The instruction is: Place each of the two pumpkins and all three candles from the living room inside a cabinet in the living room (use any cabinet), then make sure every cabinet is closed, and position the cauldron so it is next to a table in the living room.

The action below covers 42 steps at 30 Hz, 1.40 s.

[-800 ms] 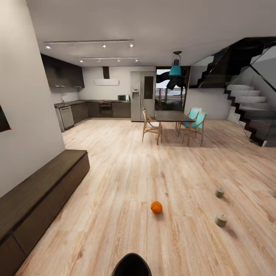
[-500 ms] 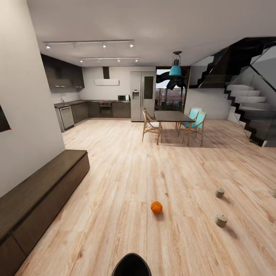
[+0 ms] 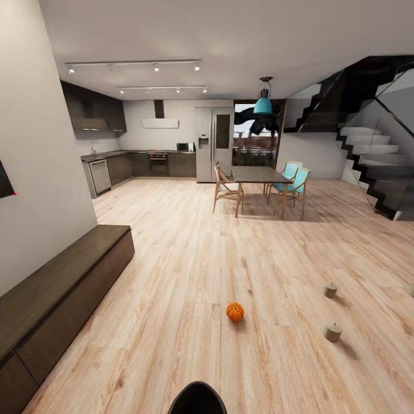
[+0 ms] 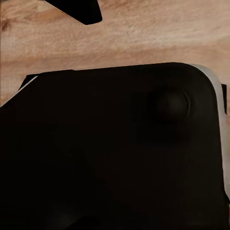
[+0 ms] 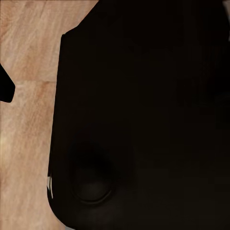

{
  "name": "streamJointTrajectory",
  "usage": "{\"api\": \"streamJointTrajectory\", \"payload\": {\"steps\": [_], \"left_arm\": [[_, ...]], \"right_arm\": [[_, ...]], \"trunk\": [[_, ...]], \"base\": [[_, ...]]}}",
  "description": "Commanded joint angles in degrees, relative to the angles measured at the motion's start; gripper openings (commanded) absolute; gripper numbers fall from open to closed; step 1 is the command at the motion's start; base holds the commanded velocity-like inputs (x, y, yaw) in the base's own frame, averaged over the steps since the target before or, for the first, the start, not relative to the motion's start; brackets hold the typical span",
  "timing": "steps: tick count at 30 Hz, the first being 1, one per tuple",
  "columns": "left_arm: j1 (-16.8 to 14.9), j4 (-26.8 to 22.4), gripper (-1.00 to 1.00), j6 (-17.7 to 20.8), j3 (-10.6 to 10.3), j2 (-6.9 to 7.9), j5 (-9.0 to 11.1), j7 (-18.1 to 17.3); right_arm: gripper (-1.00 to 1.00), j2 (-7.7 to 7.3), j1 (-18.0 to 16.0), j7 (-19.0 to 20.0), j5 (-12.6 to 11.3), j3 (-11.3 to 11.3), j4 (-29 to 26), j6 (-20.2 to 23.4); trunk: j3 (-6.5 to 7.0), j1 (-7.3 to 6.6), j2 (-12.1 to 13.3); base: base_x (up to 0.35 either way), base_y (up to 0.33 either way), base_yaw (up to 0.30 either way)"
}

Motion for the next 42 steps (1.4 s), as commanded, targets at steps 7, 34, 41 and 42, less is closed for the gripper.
{"api": "streamJointTrajectory", "payload": {"steps": [7, 34, 41, 42], "left_arm": [[-0.07, -0.29, 1.0, -5.32, -0.12, -0.08, -0.09, 0.07], [-0.02, -0.31, 1.0, -8.68, -0.13, -0.07, -0.1, 0.07], [-0.02, -0.31, 1.0, -8.71, -0.13, -0.08, -0.1, 0.07], [-0.02, -0.32, 1.0, -8.71, -0.13, -0.08, -0.1, 0.07]], "right_arm": [[1.0, 0.84, -0.01, -0.01, -0.06, 0.0, -0.36, -2.58], [1.0, 1.01, -0.01, -0.01, -0.06, -0.08, -0.46, -2.77], [1.0, 1.1, -0.01, -0.01, -0.06, -0.08, -0.45, -2.77], [1.0, 1.11, -0.01, -0.01, -0.06, -0.08, -0.45, -2.77]], "trunk": [[-0.05, 0.01, -0.02], [-0.05, 0.01, -0.02], [-0.05, 0.01, -0.02], [-0.05, 0.01, -0.02]], "base": [[0.143, 0.0, 0.0], [0.148, 0.0, 0.0], [0.001, 0.0, 0.0], [0.0, 0.0, 0.0]]}}
